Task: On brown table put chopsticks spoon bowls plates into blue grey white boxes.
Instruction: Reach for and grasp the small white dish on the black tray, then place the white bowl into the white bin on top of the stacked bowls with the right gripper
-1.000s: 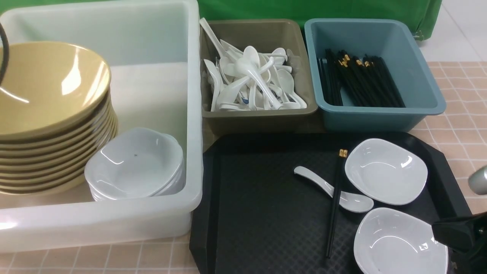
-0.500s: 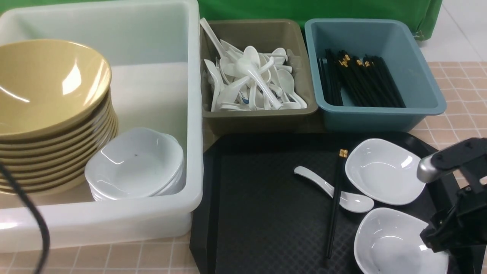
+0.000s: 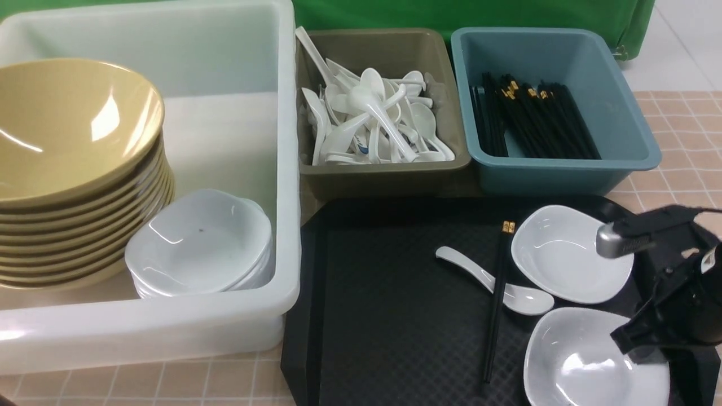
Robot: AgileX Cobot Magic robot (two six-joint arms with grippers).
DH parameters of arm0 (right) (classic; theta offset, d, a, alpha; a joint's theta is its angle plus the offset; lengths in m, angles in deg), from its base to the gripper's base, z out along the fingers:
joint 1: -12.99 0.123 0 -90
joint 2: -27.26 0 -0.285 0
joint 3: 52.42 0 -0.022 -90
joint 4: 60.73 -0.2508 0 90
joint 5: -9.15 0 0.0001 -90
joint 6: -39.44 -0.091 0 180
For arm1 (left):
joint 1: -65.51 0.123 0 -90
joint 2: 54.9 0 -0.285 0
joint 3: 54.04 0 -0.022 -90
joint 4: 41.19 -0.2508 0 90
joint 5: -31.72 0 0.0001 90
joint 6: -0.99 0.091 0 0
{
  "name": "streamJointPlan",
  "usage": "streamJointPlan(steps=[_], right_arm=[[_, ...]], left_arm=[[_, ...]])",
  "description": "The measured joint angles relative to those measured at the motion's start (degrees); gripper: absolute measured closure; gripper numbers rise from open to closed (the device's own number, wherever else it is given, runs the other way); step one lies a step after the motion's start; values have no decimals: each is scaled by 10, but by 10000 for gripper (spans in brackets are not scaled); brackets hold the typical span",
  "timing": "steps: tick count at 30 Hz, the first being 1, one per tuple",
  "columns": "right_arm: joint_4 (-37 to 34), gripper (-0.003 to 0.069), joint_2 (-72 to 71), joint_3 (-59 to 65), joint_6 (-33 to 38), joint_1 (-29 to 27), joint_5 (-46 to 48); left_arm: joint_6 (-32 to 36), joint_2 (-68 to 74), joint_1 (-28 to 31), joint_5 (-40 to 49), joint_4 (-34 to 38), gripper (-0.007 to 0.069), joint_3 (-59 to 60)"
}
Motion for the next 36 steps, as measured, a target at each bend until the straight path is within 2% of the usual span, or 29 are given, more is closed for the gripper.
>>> streamJointPlan(steps=[1, 2, 5, 9, 11, 12, 14, 18, 22, 26, 30, 31, 32, 33, 35, 36], right_arm=[[0, 507, -9, -12, 0, 0, 12], [-1, 559, -31, -43, 0, 0, 44], [-11, 578, -56, -82, 6, 3, 59], [-164, 578, -74, -161, 78, 27, 35], [-295, 578, -56, -207, 162, 73, -6], [-317, 578, -52, -213, 175, 77, -9], [-427, 578, -13, -245, 255, 146, -54], [-527, 578, 69, -291, 343, 244, -135], [-549, 577, 170, -354, 420, 320, -209], [-537, 543, 241, -398, 440, 347, -247], [-509, 434, 251, -408, 438, 347, -253], [-493, 367, 244, -409, 434, 342, -240], [-490, 358, 241, -409, 434, 340, -237], [-452, 295, 225, -410, 428, 329, -201], [-401, 261, 203, -411, 397, 311, -164], [-333, 243, 181, -411, 344, 294, -135]], left_arm=[[-2, -1, 0, -6, -1, 623, 3], [-3, -1, 0, -14, -2, 623, 10], [-6, -1, 0, -22, -1, 623, 14], [-23, -1, 0, -42, 9, 623, 15], [-25, -1, 0, -45, 11, 623, 15], [-26, -1, 0, -45, 11, 623, 15], [-27, -1, 0, -45, 13, 623, 15], [-27, -1, 0, -46, 16, 623, 15], [-33, -1, 0, -46, 22, 623, 15], [-35, -1, 0, -41, 26, 623, 15], [-35, -1, 0, -38, 26, 623, 15], [-35, -1, 0, -37, 26, 623, 15], [-35, -1, 0, -37, 26, 623, 15], [-37, -1, 0, -35, 26, 623, 15], [-37, -1, 0, -34, 26, 623, 15], [-37, -1, 0, -32, 26, 623, 15]])
